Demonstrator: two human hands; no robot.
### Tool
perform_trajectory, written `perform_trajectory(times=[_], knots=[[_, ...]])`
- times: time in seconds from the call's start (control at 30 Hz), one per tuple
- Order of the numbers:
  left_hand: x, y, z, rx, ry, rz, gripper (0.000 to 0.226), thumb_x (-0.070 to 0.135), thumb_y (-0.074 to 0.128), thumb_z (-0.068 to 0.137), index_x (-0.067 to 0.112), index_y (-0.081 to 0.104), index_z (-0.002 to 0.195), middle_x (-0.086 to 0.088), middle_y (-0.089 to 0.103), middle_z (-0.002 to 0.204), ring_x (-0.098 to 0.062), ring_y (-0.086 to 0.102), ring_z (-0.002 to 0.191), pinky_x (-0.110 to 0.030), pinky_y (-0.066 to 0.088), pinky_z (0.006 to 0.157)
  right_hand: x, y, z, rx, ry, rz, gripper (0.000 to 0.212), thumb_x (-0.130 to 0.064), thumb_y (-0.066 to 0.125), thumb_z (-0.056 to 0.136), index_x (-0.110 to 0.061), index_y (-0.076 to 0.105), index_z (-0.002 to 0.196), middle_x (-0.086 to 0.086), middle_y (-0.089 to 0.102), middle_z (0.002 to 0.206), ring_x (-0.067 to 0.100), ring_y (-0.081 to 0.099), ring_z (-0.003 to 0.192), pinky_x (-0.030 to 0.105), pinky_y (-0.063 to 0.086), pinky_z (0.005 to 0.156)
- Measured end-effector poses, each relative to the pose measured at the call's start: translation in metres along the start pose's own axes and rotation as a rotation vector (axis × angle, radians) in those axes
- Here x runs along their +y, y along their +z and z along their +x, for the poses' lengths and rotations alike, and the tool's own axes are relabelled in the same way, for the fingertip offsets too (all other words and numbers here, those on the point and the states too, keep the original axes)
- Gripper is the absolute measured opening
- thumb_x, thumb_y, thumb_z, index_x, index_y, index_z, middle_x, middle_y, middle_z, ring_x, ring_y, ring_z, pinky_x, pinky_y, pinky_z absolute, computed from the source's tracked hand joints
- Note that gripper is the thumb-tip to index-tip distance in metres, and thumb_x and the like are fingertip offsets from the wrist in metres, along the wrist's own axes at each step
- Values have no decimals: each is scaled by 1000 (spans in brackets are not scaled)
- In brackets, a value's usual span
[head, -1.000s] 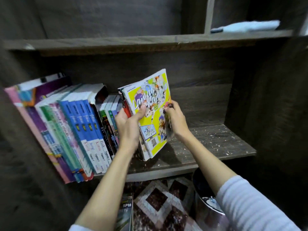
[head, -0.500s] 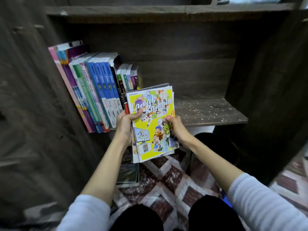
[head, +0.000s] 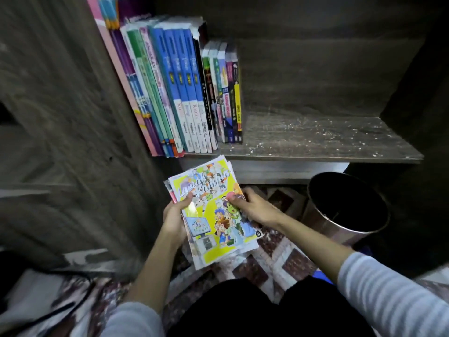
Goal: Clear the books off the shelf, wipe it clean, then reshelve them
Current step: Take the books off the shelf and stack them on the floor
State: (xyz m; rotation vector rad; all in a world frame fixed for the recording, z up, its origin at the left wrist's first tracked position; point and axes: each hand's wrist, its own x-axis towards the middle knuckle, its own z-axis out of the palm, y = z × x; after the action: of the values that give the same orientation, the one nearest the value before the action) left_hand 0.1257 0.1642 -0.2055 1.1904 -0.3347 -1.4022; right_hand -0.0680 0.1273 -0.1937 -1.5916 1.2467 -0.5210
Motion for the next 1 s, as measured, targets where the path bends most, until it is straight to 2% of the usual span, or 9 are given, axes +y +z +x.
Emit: perform_trajectory(times=[0.13,0.33,0.47,0.53,0.67,0.73,0.83,0.93,1.0], knots=[[-29,-17,26,121,-89,-47,36,15,59,89,3,56,123,-22,62,119,-39,61,105,-52,54,79,35,14,19,-46,96,74,41,-33,59,91,-13,43,124,0,58,110,5,56,83,15,44,65],[-65,-16,61,208,-183,-51,32,17,68,83,2,61,111,-21,66,110,-35,66,89,-45,54,72,80,23,36,-61,191,245,52,-23,72,83,-22,44,127,-6,62,108,2,59,76,7,43,55],[-83,-4,96,302,-234,114,34,21,75,79,1,64,105,-17,71,97,-29,69,77,-38,57,59,122,25,45,-63,320,382,56,-16,75,79,-26,45,124,-6,58,127,12,58,106,25,45,96],[-87,5,113,218,-292,206,30,24,72,82,5,65,103,-12,73,88,-23,70,67,-31,56,50,136,21,45,-27,381,463,48,-10,71,81,-25,45,119,-12,57,118,9,57,105,25,42,96],[-111,15,145,115,-266,440,44,42,66,84,11,63,115,-8,67,111,-24,64,96,-34,52,80,174,17,53,78,447,590,43,-5,70,81,-27,49,111,-11,64,103,3,60,88,27,45,91],[-130,12,146,122,-207,654,36,42,57,91,11,62,109,-4,64,110,-21,58,98,-30,43,83,189,16,62,122,488,609,68,-17,82,68,-22,47,126,-5,65,115,11,63,100,38,39,106],[-166,8,148,17,-266,889,50,45,46,95,9,52,129,-10,58,123,-26,55,109,-31,42,88,239,18,87,195,460,717,112,-36,94,43,-22,39,140,4,59,131,23,60,115,49,38,107],[-186,13,163,-28,-292,1059,53,43,41,98,2,49,131,-19,55,127,-30,54,114,-32,43,89,258,15,107,252,497,732,108,-33,95,45,-21,42,139,8,57,134,27,61,114,51,42,103],[-195,21,180,-31,-267,1139,50,36,39,99,-5,51,124,-25,55,125,-33,55,113,-35,44,89,255,12,120,275,514,691,87,-19,88,62,-13,44,137,8,62,126,26,64,108,47,46,100]])
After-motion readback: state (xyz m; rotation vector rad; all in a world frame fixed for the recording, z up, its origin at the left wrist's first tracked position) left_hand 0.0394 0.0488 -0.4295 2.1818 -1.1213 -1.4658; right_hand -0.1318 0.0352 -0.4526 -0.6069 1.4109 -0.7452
